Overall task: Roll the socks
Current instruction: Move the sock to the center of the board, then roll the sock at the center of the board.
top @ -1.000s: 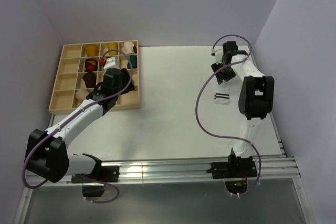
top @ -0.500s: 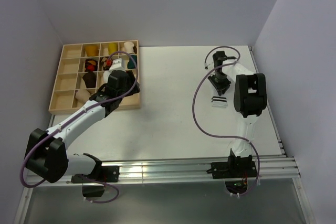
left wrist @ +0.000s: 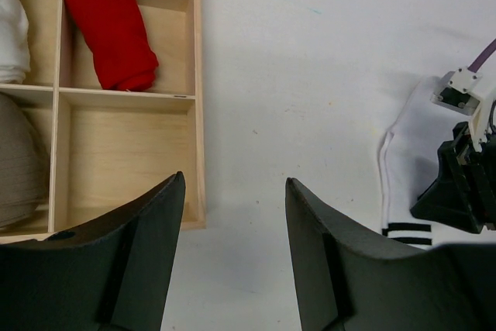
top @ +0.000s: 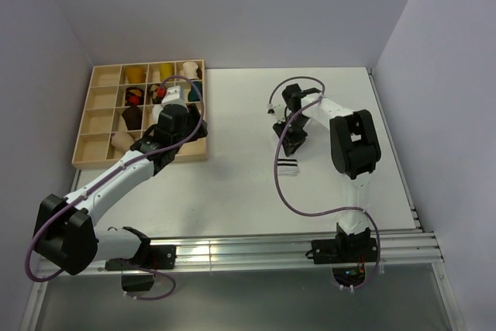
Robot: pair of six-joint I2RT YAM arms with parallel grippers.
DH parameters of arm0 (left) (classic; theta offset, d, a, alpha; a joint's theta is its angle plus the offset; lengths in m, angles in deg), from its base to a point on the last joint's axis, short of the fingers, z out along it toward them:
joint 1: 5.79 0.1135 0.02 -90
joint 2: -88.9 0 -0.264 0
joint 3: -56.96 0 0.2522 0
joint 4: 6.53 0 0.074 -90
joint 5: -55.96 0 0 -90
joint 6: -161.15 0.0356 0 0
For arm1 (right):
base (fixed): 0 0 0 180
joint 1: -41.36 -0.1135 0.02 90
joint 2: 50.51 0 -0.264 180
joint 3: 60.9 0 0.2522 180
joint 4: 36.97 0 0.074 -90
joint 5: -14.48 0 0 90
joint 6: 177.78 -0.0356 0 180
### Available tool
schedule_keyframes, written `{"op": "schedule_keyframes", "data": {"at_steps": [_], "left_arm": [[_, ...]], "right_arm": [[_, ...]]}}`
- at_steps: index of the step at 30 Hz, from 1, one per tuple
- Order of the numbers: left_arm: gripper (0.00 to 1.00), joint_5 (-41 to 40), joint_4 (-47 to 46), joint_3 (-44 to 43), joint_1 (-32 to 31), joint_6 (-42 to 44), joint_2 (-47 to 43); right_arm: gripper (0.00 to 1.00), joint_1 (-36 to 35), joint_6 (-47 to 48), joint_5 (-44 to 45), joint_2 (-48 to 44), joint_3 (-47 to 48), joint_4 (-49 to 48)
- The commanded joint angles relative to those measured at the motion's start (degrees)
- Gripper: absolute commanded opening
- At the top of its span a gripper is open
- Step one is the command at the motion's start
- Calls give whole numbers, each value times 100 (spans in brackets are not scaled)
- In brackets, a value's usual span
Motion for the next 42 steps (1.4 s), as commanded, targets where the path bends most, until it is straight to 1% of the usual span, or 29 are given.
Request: {"op": "schedule_keyframes", "data": {"at_steps": [1, 3, 5, 9, 11, 12, 13, 14, 15, 16, 17, 18, 19, 20, 23, 25, 31, 36, 42], "left_arm": [[59, 76, -156, -123, -60, 29, -84], [59, 50, -129, -158, -87, 20, -40], [59, 32, -120, -184, -140, 20, -4], [59, -3, -103, -167, -201, -6, 13], [59, -55, -50, -211, -245, 11, 13], [59, -82, -24, -211, -263, 29, -4], [59, -91, -15, -219, -289, 29, -22], [59, -73, -15, -220, -289, 47, -48], [59, -64, -24, -228, -289, 47, -109], [60, -73, -15, -246, -289, 47, -153], [60, -56, -15, -255, -289, 55, -197], [61, -56, 20, -281, -289, 56, -258], [61, -90, 29, -333, -298, 56, -285], [61, -108, 46, -360, -289, 73, -303], [62, -213, 99, -492, -289, 82, -347], [62, -257, 126, -579, -289, 91, -382], [63, -381, 90, -667, -280, 56, -610], [64, -390, 187, -773, -280, 117, -619], [64, -381, 196, -835, -289, 205, -593]], "right_arm": [[36, -216, -634, -1068, 138, 56, -78], [36, -234, -845, -1280, 218, 240, -78], [36, -269, -951, -1298, 183, 206, -218], [38, -322, -891, -966, -88, 241, -377], [41, -304, -655, -841, -317, 66, -499], [43, -304, -557, -710, -623, -5, -552], [46, -313, -452, -639, -774, -92, -605], [48, -322, -155, -604, -932, -276, -710], [50, -322, 5, -395, -1281, -426, -824], [54, -313, 163, -262, -1468, -610, -973], [55, -322, 513, -113, -1670, -1038, -1305], [56, -339, 673, 2, -2055, -1260, -1483], [59, -339, 822, 194, -2224, -1680, -1641], [60, -348, 1163, 231, -2373, -1867, -1852], [61, -357, 1684, 126, -2795, -2421, -2037], [61, -401, 1851, 82, -2884, -2798, -2169], [64, -795, 2230, -50, -3157, -3397, -2705], [68, -1147, 2335, 90, -3306, -3696, -3022], [70, -1657, 2415, 310, -3210, -3802, -3049]]}}
